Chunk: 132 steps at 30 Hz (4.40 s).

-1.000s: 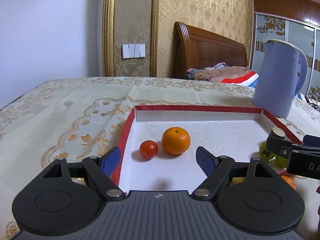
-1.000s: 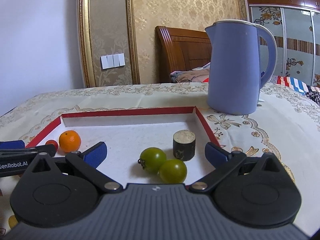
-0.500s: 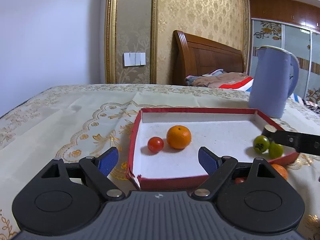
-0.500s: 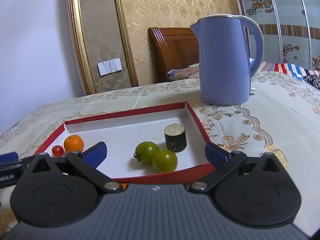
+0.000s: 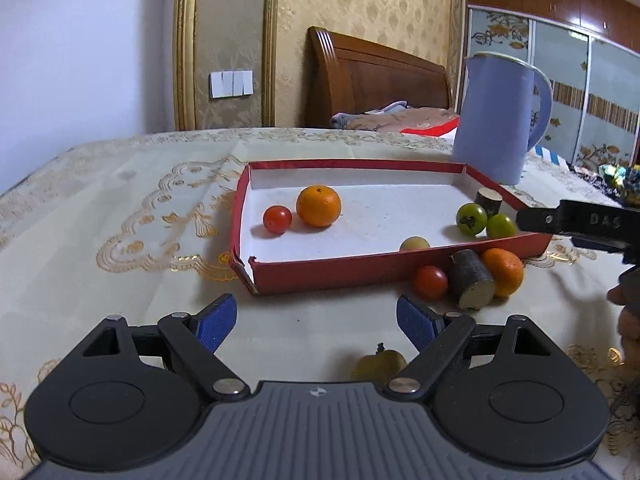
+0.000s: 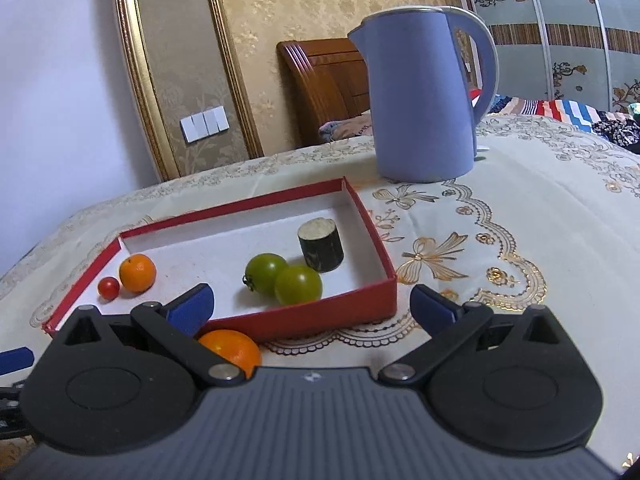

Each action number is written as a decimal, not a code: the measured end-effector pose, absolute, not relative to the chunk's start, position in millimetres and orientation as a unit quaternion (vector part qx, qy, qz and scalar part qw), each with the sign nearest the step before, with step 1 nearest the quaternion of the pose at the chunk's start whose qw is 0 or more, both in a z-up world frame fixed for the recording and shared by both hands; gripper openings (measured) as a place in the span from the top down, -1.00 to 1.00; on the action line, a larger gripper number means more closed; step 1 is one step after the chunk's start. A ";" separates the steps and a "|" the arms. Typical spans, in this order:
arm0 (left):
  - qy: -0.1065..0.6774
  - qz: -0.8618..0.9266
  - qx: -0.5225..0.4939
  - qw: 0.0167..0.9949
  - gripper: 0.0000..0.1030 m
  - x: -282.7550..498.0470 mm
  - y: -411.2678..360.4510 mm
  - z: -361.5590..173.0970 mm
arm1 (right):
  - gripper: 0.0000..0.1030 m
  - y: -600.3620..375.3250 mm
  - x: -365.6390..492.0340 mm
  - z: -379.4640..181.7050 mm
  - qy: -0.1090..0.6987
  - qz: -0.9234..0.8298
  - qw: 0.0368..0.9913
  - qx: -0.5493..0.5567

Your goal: Organize fruits

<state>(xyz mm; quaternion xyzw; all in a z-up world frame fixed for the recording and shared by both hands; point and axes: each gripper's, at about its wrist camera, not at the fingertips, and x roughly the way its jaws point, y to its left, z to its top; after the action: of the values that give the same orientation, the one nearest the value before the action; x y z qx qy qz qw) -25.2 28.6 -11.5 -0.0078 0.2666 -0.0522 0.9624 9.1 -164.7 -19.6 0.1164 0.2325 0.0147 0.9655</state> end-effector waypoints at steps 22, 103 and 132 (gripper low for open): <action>0.316 -0.048 0.033 0.947 -0.73 -30.6 12.3 -25.5 | -1.00 -164.8 9.3 -21.2 0.240 0.013 0.964 0.115; 0.301 -0.011 -0.057 0.952 0.39 -4.9 39.6 -21.3 | -1.00 -121.7 6.7 -33.7 0.336 0.023 0.941 -0.003; 0.298 -0.016 -0.077 0.951 0.38 -5.5 44.1 -21.6 | -1.00 -134.3 -0.4 -32.9 0.339 -0.027 0.939 0.043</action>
<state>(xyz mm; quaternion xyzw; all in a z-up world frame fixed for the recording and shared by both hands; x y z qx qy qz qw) -5.5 44.1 -21.6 -0.0769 0.2982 -0.0159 0.9513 -0.4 -134.3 -32.9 0.0432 0.3394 -0.0274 0.9393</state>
